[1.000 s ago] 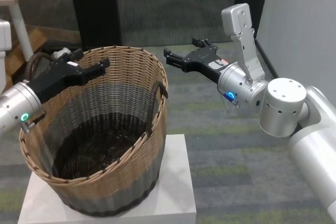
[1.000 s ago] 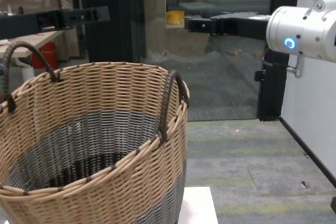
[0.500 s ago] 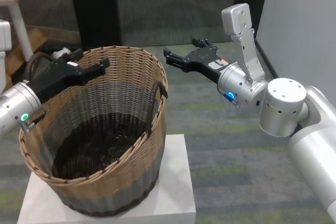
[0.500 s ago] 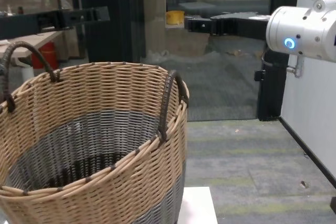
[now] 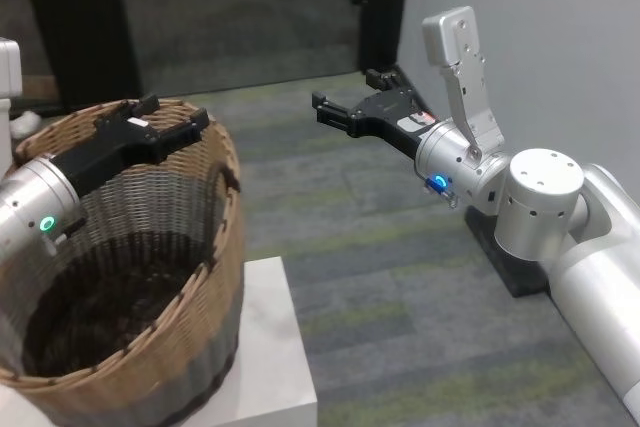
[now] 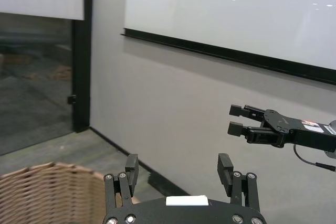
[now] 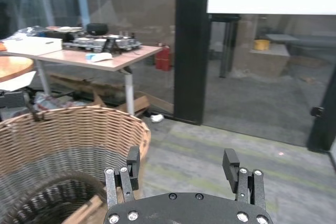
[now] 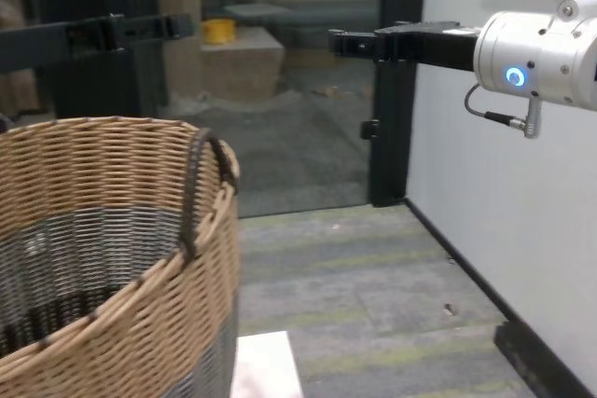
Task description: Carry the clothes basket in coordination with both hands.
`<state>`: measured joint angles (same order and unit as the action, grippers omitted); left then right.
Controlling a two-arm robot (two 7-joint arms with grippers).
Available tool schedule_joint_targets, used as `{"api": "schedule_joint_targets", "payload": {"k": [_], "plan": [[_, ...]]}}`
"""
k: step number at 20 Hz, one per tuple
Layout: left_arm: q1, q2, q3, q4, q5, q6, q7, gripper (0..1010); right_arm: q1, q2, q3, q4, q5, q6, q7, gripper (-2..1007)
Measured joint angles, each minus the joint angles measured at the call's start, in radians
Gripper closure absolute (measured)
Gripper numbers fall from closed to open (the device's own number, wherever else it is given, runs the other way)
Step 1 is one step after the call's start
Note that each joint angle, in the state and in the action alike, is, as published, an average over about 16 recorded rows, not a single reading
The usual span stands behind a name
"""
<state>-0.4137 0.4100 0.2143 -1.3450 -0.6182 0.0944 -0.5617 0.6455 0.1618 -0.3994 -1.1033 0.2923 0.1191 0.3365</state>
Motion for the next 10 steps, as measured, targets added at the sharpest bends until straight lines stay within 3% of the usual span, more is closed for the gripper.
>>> {"api": "schedule_joint_targets", "payload": {"k": [10], "plan": [[0.000,0.000,0.000,0.000,0.000,0.000,0.000,10,0.000,0.000,0.000,0.000,0.000,0.000,0.000,5]]}}
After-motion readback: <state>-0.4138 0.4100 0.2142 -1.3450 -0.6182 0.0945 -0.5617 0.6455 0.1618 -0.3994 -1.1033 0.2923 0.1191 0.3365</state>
